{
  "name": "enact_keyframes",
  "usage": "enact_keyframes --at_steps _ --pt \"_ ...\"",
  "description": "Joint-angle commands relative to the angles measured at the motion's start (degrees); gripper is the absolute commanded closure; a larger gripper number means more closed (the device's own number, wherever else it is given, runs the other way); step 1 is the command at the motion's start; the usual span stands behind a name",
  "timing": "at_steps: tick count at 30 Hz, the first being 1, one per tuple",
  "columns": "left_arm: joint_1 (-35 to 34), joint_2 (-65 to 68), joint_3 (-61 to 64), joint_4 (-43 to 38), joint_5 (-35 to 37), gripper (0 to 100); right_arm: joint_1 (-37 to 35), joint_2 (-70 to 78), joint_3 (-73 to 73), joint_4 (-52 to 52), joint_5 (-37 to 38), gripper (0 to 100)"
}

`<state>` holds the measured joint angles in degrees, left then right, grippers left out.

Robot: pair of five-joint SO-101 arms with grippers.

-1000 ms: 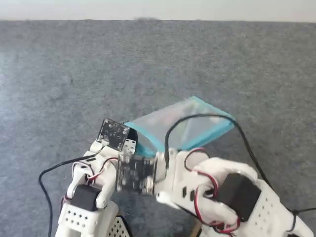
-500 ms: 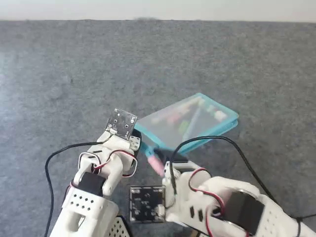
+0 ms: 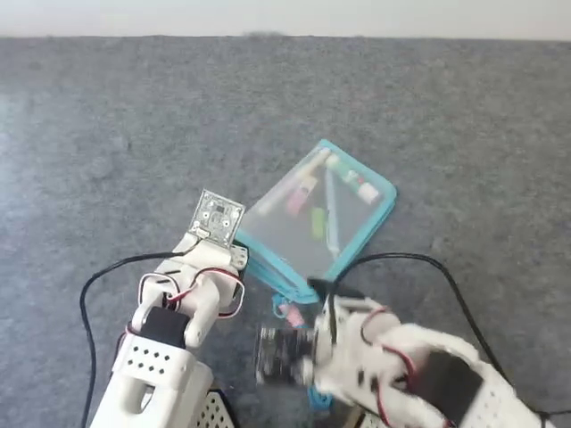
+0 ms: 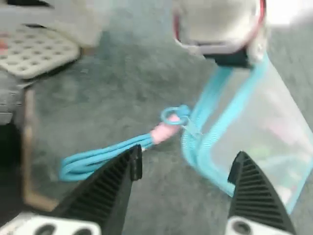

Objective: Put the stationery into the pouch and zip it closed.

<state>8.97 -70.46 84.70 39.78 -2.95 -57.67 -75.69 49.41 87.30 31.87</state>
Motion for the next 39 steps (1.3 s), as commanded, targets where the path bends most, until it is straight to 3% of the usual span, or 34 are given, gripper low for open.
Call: enact_keyframes --at_steps 1,4,11,20,31,39 --pt "-0.62 -0.09 -6.81 2.99 1.58 99 10.24 -0.75 6.24 -10.95 0.97 72.8" --pt "-0.62 -0.09 -7.16 3.96 2.11 99 12.88 -1.19 15.21 -17.89 1.23 72.8" --pt "-0.7 -0.09 -7.16 3.96 2.11 99 13.23 -4.97 24.88 -19.65 3.34 72.7" --pt "-0.62 -0.09 -7.25 3.96 2.37 99 13.05 -16.75 34.37 -26.24 -0.7 72.7" --pt "-0.53 0.0 -7.16 3.87 2.37 99 14.29 -18.07 31.91 -30.81 -6.15 73.4" --pt "-0.53 0.0 -7.16 3.87 2.37 99 16.48 -18.07 30.77 -31.87 -6.07 92.9"
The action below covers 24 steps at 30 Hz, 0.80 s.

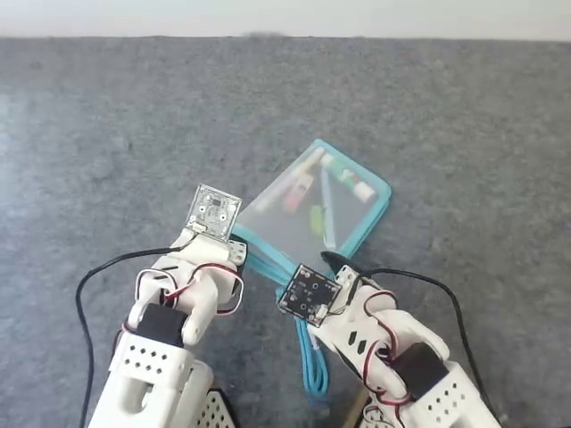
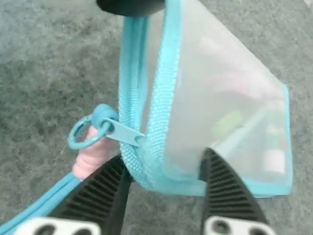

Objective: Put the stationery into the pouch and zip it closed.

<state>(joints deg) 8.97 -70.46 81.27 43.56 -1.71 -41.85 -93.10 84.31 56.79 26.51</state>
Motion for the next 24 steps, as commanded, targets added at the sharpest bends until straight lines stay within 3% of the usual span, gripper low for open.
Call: enact_keyframes --at_steps 1,7,13,20,24 --pt "-0.53 0.0 -3.65 0.09 1.14 99 0.66 -0.66 -4.84 -1.36 -0.7 96.0" --pt "-0.62 -0.09 -4.35 0.09 0.97 98 5.49 0.13 -11.16 -1.36 -0.53 99.1" --pt "-0.7 -0.18 -12.97 10.29 1.14 79 11.65 14.29 -12.4 -10.77 -0.44 99.1" --pt "-12.48 -3.6 -16.66 13.01 1.14 79 15.25 36.7 -24.44 -17.36 -1.76 99.1" --pt "-9.85 -15.56 -16.22 20.04 -1.14 79 15.52 48.4 -34.81 -17.01 -6.51 99.1"
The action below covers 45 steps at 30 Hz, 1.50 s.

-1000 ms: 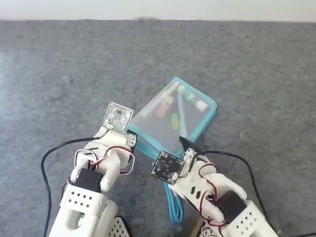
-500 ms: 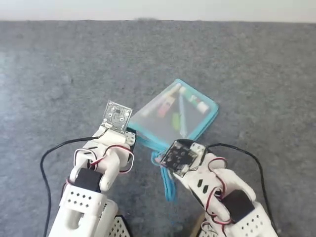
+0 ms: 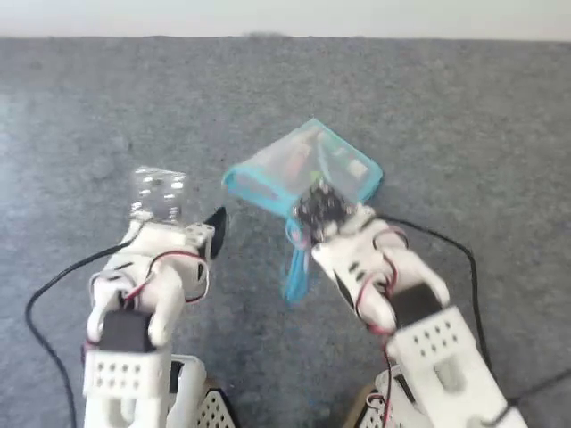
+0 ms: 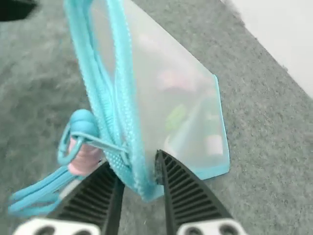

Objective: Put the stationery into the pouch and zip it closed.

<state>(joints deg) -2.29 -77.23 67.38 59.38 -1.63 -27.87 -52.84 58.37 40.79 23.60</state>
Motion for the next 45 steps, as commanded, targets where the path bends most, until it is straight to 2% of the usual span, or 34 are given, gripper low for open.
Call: enact_keyframes --at_steps 1,6,10,13,16,26,34,39,45 --pt "2.99 -12.22 -0.84 4.66 -2.9 79 1.54 10.68 -10.9 -0.92 -4.48 99.1" --pt "9.23 -19.78 5.76 3.52 -5.63 78 1.19 17.45 -16.26 1.63 -5.27 99.1" --pt "14.42 -15.82 8.31 -0.44 -5.45 78 -0.57 14.64 -16.35 3.56 -5.45 99.1" --pt "19.08 -11.16 10.42 -4.04 -5.01 74 -4.44 10.68 -16.35 7.08 -5.98 99.1" --pt "21.45 -7.12 10.59 -6.51 -1.32 71 -6.99 7.43 -16.09 9.71 -6.15 99.1" --pt "18.9 0.79 10.95 -14.42 2.11 72 -7.43 1.45 -9.14 11.3 -4.22 99.1" --pt "19.34 0.97 10.86 -14.59 2.02 85 -7.43 -0.22 -5.71 10.86 -4.13 99.1" --pt "18.9 0.88 10.86 -14.68 1.93 100 -7.43 0.4 -5.54 10.95 -4.04 99.1" --pt "18.81 0.88 11.3 -14.68 1.76 99 -7.08 -0.04 -1.85 10.07 -1.41 99.1"
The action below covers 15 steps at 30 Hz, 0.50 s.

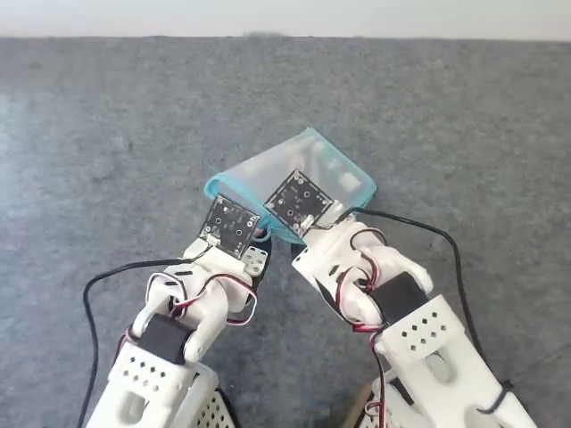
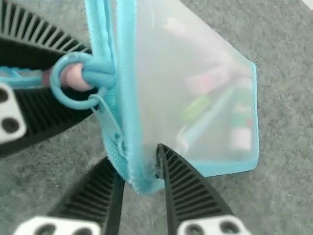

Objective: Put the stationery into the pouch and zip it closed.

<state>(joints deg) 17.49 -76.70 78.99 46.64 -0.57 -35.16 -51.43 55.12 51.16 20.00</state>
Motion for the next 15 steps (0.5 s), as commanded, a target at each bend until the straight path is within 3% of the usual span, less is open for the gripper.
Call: enact_keyframes --at_steps 1,9,15 --pt "-1.05 0.35 -0.22 -1.93 0.53 99 0.22 -1.54 2.11 -0.84 2.64 99.1" --pt "-8.44 0.35 -0.22 -1.93 -0.62 99 5.41 -1.01 3.6 -1.63 3.52 99.1" --pt "-9.05 0.35 -0.22 -1.93 -0.62 99 7.34 -1.01 6.24 -2.68 4.75 99.1"
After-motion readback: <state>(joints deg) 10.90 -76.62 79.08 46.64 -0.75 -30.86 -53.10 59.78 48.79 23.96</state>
